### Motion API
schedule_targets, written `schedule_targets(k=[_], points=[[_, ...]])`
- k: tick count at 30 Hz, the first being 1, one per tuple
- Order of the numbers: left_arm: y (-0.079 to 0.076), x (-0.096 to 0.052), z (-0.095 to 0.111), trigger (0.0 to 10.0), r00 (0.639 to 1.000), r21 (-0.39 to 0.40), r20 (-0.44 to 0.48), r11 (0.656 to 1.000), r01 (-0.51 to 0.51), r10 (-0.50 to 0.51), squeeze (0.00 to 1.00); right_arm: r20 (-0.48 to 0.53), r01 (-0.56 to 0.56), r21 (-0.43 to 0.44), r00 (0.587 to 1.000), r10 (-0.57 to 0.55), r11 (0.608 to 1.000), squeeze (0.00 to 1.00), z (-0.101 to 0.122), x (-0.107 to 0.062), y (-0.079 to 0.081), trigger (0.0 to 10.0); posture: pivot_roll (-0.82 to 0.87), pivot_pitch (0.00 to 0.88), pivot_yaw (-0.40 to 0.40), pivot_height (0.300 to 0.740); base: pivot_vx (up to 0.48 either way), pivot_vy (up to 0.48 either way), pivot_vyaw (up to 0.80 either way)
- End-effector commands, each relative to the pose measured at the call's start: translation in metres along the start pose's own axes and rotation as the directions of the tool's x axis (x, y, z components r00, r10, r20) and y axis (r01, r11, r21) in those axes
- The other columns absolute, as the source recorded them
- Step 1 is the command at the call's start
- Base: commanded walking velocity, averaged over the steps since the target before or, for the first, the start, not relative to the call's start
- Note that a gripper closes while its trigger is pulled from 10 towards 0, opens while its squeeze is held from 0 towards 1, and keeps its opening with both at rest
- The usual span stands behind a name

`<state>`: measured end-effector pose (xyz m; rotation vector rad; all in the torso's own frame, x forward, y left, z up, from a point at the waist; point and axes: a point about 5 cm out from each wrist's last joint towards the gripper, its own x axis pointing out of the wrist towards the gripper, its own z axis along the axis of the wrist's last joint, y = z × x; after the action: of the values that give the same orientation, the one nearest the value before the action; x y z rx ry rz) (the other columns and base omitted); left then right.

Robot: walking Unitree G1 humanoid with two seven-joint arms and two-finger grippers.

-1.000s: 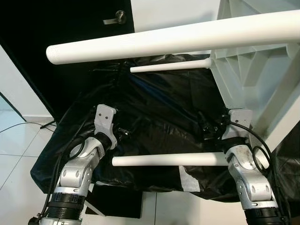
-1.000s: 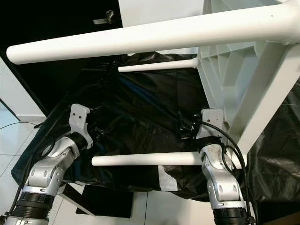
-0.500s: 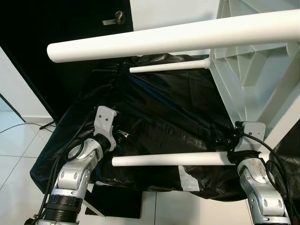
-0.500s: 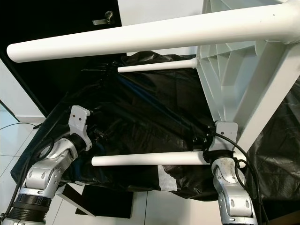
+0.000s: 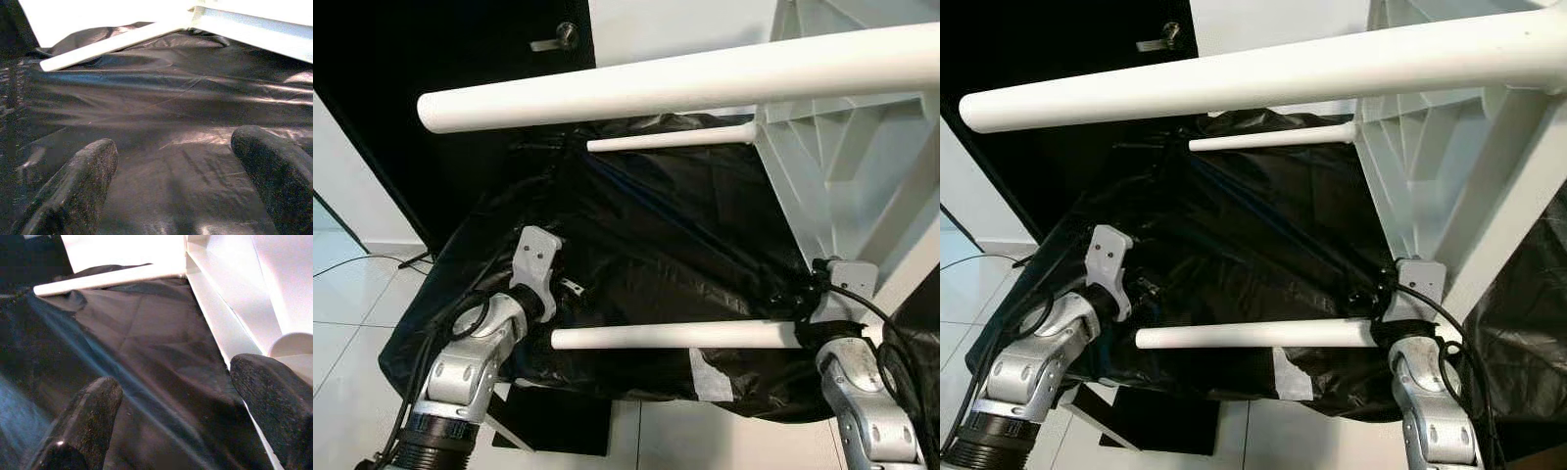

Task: Building children table

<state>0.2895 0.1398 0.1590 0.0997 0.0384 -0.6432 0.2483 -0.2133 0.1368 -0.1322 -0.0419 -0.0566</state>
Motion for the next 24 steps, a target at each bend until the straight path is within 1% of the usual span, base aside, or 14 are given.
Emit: schedule_targets(k=[1,2,3,6,9,11,12,14,16,18,20,21,23,24], points=[[-0.009,-0.002,-0.003,10.0,0.991,0.0,-0.024,0.991,0.133,-0.133,0.0,-0.034,0.06,-0.02,0.998,-0.061,0.998,0.0,-0.005,-0.007,-0.02,10.0,-0.09,0.0,0.065,0.74,0.0,0.0,0.0],[-0.01,-0.003,-0.002,10.0,0.989,0.004,-0.027,0.989,0.145,-0.145,0.0,-0.04,0.073,-0.035,0.996,-0.074,0.997,0.0,-0.006,-0.009,-0.026,10.0,-0.09,0.0,0.068,0.74,0.0,0.0,0.0],[-0.01,-0.003,-0.002,10.0,0.989,0.004,-0.027,0.989,0.145,-0.145,0.0,-0.04,0.073,-0.035,0.996,-0.074,0.997,0.0,-0.006,-0.009,-0.026,10.0,-0.09,0.0,0.068,0.74,0.0,0.0,0.0],[-0.014,-0.005,-0.001,10.0,0.983,0.008,-0.036,0.983,0.181,-0.181,0.0,-0.045,0.117,-0.066,0.992,-0.12,0.991,0.0,-0.007,-0.015,-0.043,10.0,-0.09,0.0,0.074,0.74,0.0,0.0,0.0],[-0.014,-0.005,0.0,10.0,0.982,0.008,-0.039,0.983,0.186,-0.185,0.0,-0.045,0.123,-0.069,0.991,-0.127,0.99,0.0,-0.007,-0.016,-0.045,10.0,-0.09,0.0,0.074,0.74,0.0,0.0,0.0],[-0.018,-0.004,0.0,10.0,0.978,0.004,-0.043,0.979,0.203,-0.203,0.0,-0.042,0.149,-0.088,0.987,-0.153,0.985,0.0,-0.006,-0.017,-0.054,10.0,-0.1,0.0,0.083,0.74,0.0,0.0,0.0],[-0.018,-0.004,0.0,10.0,0.978,0.004,-0.043,0.979,0.203,-0.203,0.0,-0.042,0.149,-0.088,0.987,-0.153,0.985,0.0,-0.006,-0.017,-0.054,10.0,-0.1,0.0,0.083,0.74,0.0,0.0,0.0],[-0.022,-0.003,0.0,10.0,0.976,0.0,-0.045,0.976,0.216,-0.215,0.0,-0.033,0.166,-0.109,0.985,-0.17,0.98,0.0,-0.003,-0.016,-0.063,10.0,-0.1,0.0,0.086,0.74,0.0,0.0,0.0],[-0.023,-0.003,0.0,10.0,0.975,-0.002,-0.045,0.976,0.217,-0.216,0.0,-0.03,0.166,-0.113,0.985,-0.17,0.98,0.0,-0.002,-0.016,-0.065,10.0,-0.1,0.0,0.085,0.74,0.0,0.0,0.0],[-0.023,-0.003,0.0,10.0,0.975,-0.002,-0.045,0.976,0.217,-0.216,0.0,-0.03,0.166,-0.113,0.985,-0.17,0.98,0.0,-0.002,-0.016,-0.065,10.0,-0.1,0.0,0.085,0.74,0.0,0.0,0.0],[-0.023,-0.003,0.0,10.0,0.975,-0.002,-0.05,0.976,0.216,-0.216,0.0,0.014,0.095,-0.098,0.995,-0.094,0.991,0.0,0.007,-0.008,-0.049,10.0,-0.1,0.0,0.083,0.74,0.0,0.0,0.0],[-0.023,-0.003,0.0,10.0,0.975,-0.002,-0.05,0.976,0.216,-0.216,0.0,0.014,0.095,-0.098,0.995,-0.094,0.991,0.0,0.007,-0.008,-0.049,10.0,-0.1,0.0,0.083,0.74,0.0,0.0,0.0],[-0.022,-0.004,-0.001,10.0,0.976,-0.002,-0.055,0.978,0.21,-0.21,0.0,0.057,0.018,-0.079,0.998,-0.014,0.997,0.0,0.016,0.0,-0.028,10.0,-0.09,0.0,0.078,0.74,0.0,0.0,0.0],[-0.021,-0.004,0.0,10.0,0.976,-0.002,-0.056,0.978,0.21,-0.209,0.0,0.068,-0.005,-0.075,0.998,0.01,0.997,0.0,0.019,0.002,-0.022,10.0,-0.09,0.0,0.074,0.74,0.0,0.0,0.0]])
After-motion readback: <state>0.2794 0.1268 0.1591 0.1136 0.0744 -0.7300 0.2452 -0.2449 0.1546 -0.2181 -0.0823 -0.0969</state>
